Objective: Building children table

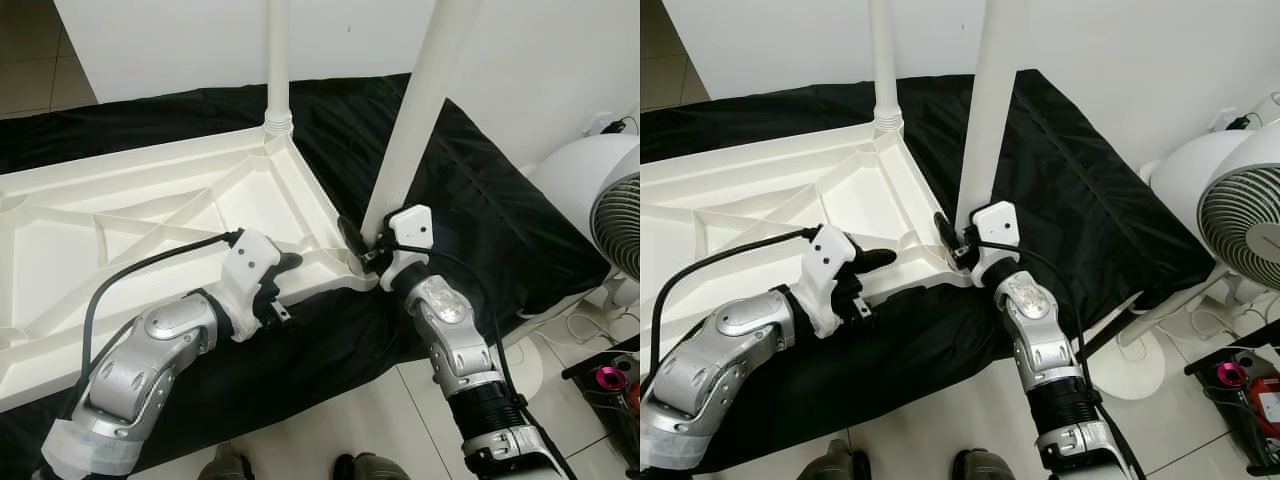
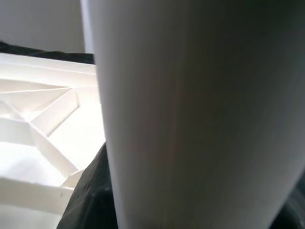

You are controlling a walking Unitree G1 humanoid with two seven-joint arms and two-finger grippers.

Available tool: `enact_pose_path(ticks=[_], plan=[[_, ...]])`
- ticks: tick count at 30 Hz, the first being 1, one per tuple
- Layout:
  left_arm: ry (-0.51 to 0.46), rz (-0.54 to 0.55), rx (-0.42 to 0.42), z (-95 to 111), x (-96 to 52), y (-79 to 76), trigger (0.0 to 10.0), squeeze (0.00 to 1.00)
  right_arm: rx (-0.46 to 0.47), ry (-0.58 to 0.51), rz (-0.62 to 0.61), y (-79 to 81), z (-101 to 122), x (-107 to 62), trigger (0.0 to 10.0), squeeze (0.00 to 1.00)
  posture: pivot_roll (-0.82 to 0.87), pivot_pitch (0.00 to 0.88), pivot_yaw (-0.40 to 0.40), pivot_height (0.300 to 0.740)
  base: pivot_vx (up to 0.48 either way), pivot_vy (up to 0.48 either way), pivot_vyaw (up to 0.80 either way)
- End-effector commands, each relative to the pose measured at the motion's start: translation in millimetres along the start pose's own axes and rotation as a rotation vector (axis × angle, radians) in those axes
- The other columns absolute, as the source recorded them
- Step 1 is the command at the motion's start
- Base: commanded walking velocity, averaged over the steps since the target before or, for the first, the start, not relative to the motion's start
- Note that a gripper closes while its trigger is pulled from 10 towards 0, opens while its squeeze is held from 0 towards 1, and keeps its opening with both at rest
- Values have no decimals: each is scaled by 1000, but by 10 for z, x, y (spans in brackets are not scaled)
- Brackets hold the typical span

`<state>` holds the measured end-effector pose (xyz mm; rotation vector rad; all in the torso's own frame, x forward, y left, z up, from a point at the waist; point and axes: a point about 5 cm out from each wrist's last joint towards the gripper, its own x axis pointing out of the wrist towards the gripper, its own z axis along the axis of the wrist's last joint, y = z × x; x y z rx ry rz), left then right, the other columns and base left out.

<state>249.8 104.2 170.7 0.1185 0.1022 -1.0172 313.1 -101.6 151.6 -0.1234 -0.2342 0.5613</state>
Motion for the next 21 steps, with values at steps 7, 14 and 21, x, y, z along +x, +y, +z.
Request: enact_pose_path(ticks=[7,14,21], plan=[[-1,-73,-9,22,-8,-71,10000,0,-11,86,76,74,-258,-149,10000,0,-37,81,-33,740,0,0,0],[-7,-61,-12,50,0,-50,10000,0,152,142,-72,-42,-322,-91,10000,0,-44,93,-31,740,0,0,0],[-16,-56,-14,87,17,-28,10000,0,197,136,-80,-40,-261,6,10000,0,-50,102,-26,740,0,0,0]])
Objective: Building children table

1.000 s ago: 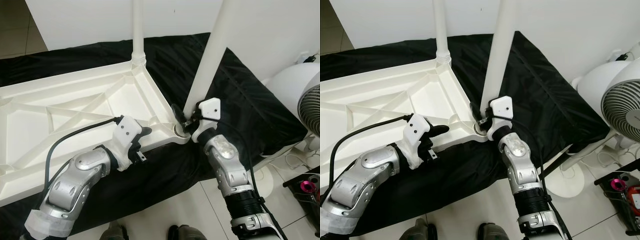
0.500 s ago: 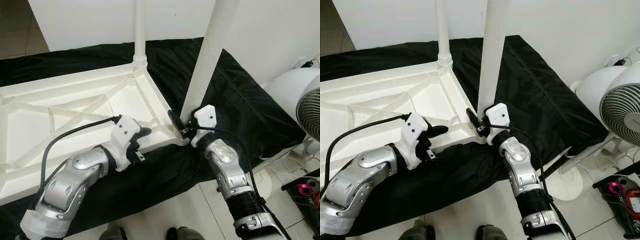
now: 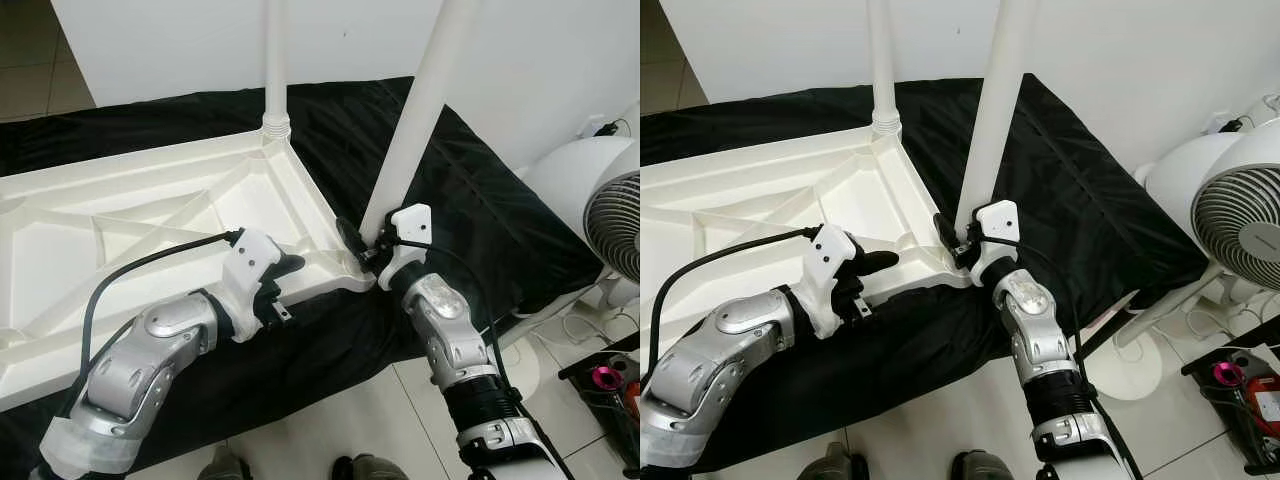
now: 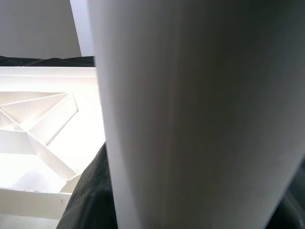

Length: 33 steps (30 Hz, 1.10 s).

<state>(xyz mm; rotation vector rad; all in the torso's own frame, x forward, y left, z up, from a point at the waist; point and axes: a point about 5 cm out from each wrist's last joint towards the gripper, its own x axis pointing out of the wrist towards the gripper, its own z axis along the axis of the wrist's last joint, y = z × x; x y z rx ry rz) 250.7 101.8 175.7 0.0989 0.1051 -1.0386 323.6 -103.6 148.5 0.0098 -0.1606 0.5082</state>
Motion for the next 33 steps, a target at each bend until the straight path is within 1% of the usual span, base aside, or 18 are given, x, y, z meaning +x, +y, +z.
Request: enact_pose_path(ticks=[1,7,10,14,15,16,17,18,20,21,22,23,24,25,26,27,29,33], plan=[[-9,-32,2,37,-1,-20,10000,0,55,98,-19,-14,-202,-51,10000,0,-51,102,-24,740,0,0,0],[-6,-26,3,40,-14,-14,10000,0,64,100,-28,-36,-195,-51,10000,0,-50,107,-25,740,0,0,0],[-5,-21,2,43,-18,-8,10000,0,82,95,-68,-65,-187,-50,10000,0,-48,109,-25,740,0,0,0],[-6,-20,1,48,-25,-6,10000,0,61,66,-117,-30,-145,-39,10000,0,-48,109,-25,740,0,0,0],[-5,-20,0,49,-28,-6,10000,0,57,53,-151,-15,-129,-32,10000,0,-50,109,-23,740,0,0,0],[-5,-20,0,49,-28,-6,10000,0,57,53,-151,-15,-129,-32,10000,0,-50,109,-23,740,0,0,0],[-4,-21,0,49,-28,-7,10000,0,60,45,-197,-18,-120,-27,10000,0,-50,108,-23,740,0,0,0],[-4,-21,0,49,-28,-7,10000,0,60,45,-197,-18,-120,-27,10000,0,-50,108,-23,740,0,0,0],[-3,-22,0,49,-27,-9,10000,0,65,39,-255,-25,-113,-23,10000,0,-50,108,-23,740,0,0,0],[-3,-22,0,49,-27,-9,10000,0,65,39,-255,-25,-113,-23,10000,0,-50,108,-23,740,0,0,0],[-5,-24,-2,50,-15,-14,10000,0,75,28,-396,-23,-106,-11,10000,0,-52,110,-24,740,0,0,0],[-6,-24,-2,50,-11,-16,10000,0,79,26,-437,-21,-104,-10,10000,0,-52,110,-24,740,0,0,0],[-6,-24,-2,50,-11,-16,10000,0,79,26,-437,-21,-104,-10,10000,0,-52,110,-24,740,0,0,0],[-6,-25,-4,51,-8,-16,10000,0,72,34,-532,-27,-101,-14,10000,0,-53,110,-24,740,0,0,0],[-6,-25,-5,52,-8,-16,10000,0,69,36,-554,-29,-101,-16,10000,0,-53,110,-24,740,0,0,0],[-6,-25,-5,52,-8,-16,10000,0,69,36,-554,-29,-101,-16,10000,0,-53,110,-24,740,0,0,0],[-9,-26,-7,56,-5,-22,10000,0,94,21,-518,26,-73,22,10000,0,-52,107,-29,740,0,0,0],[-13,-24,-10,58,-2,-25,10000,0,100,2,-489,57,-32,44,10000,0,-49,105,-34,740,0,0,0]])
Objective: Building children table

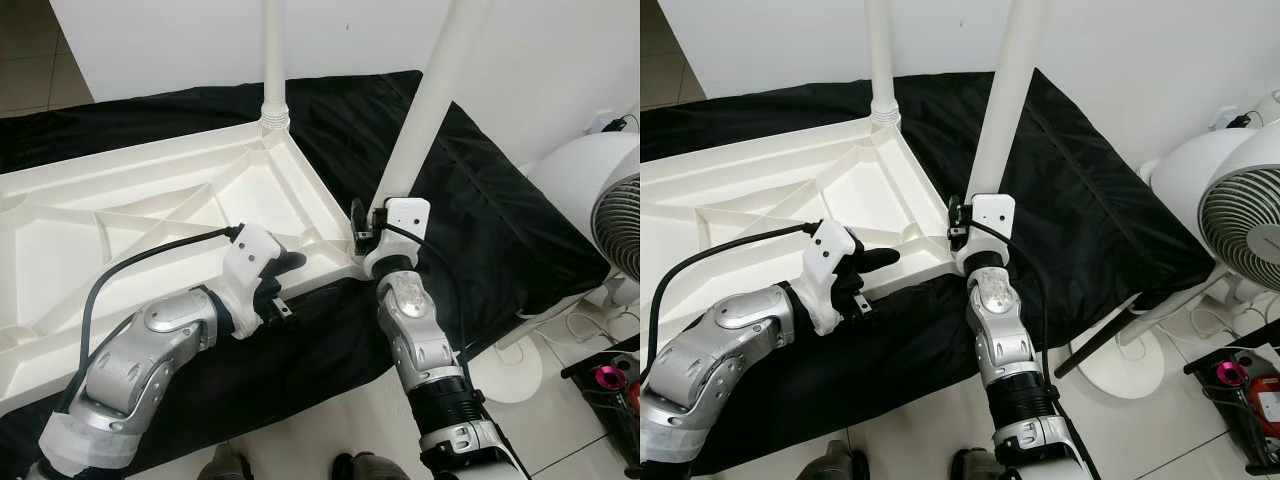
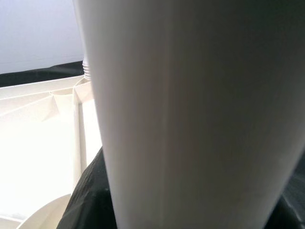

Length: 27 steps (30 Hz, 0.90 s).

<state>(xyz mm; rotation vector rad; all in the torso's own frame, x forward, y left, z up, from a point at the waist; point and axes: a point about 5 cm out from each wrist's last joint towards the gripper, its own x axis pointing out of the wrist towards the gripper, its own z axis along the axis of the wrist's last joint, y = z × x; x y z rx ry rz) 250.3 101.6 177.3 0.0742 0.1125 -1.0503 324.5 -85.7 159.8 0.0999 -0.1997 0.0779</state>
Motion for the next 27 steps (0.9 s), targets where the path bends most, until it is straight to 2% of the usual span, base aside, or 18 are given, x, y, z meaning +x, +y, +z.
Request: enact_pose_path(ticks=[1,8,9,19,20,23,24,25,27], plan=[[-6,-11,13,42,1,-21,10000,0,40,71,-58,-119,-126,-30,10000,0,-49,105,-34,740,0,0,0],[-9,-5,11,42,-3,-21,10000,0,24,41,-51,-93,-88,-22,10000,0,-48,103,-35,740,0,0,0],[-10,-5,10,42,-3,-22,10000,0,39,24,-39,-105,-67,-24,10000,1000,-48,102,-34,740,0,0,0],[-10,-7,9,44,-1,-25,10000,0,42,-32,-8,-231,24,-21,10000,1000,-50,99,-34,740,0,0,0],[-11,-8,9,46,1,-27,10000,0,34,-36,14,-282,36,-18,10000,0,-51,95,-34,740,0,0,0],[-12,-10,9,48,4,-28,10000,0,29,-43,38,-322,49,-19,10000,0,-52,92,-33,740,0,0,0],[-13,-12,12,54,12,-29,10000,0,18,-38,99,-366,50,-27,10000,0,-55,87,-31,740,0,0,0],[-13,-12,12,54,12,-29,10000,0,18,-38,99,-366,50,-27,10000,0,-55,87,-31,740,0,0,0],[-15,-15,15,60,26,-28,10000,0,2,-14,214,-410,23,-43,10000,0,-57,85,-29,740,0,0,0]])
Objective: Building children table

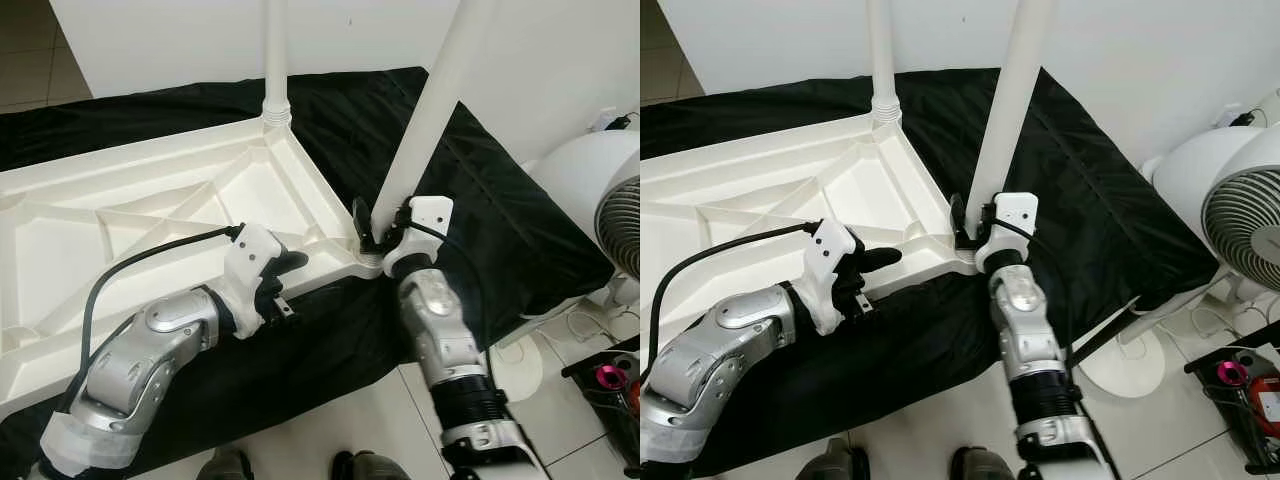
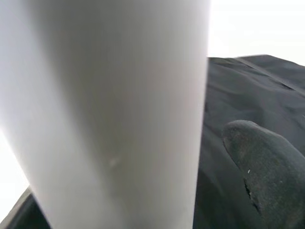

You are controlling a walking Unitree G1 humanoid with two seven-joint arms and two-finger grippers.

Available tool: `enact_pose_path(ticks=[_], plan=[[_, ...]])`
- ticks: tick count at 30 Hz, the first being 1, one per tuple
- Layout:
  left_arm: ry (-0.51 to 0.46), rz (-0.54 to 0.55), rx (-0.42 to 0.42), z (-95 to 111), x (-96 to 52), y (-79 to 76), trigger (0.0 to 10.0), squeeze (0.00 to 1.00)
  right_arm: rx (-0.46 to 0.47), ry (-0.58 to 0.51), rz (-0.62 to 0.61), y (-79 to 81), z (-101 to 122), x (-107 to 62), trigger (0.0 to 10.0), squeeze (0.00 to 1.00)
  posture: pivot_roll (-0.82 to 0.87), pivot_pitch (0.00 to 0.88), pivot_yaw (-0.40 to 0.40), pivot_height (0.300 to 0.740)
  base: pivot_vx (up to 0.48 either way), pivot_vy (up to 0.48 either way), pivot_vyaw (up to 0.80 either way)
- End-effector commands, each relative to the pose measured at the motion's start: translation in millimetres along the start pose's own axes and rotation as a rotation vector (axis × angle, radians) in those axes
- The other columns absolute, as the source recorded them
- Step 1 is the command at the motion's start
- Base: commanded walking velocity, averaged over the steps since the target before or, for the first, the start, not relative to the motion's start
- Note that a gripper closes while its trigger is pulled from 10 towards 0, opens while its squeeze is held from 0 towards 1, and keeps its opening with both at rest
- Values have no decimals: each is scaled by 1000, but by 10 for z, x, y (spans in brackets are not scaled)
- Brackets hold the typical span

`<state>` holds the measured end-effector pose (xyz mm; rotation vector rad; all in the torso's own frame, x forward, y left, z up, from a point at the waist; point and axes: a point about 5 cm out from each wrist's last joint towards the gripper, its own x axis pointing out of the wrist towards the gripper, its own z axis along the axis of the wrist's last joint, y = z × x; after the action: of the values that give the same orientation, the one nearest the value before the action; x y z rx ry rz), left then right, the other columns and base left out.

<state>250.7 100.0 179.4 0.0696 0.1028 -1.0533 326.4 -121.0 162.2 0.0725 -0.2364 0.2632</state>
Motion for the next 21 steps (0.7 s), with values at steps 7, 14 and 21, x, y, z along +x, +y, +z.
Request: enact_pose_path(ticks=[7,14,21], plan=[[-7,-11,11,41,42,-33,10000,0,-63,59,207,-164,-81,-86,10000,0,-63,85,-22,740,0,0,0],[2,-26,5,5,89,-97,10000,0,-145,109,425,-287,-77,-68,10000,0,-59,83,-24,740,0,0,0],[20,8,5,-40,135,-103,10000,0,-163,129,483,-326,-80,4,10000,0,-53,81,-25,740,0,0,0]])
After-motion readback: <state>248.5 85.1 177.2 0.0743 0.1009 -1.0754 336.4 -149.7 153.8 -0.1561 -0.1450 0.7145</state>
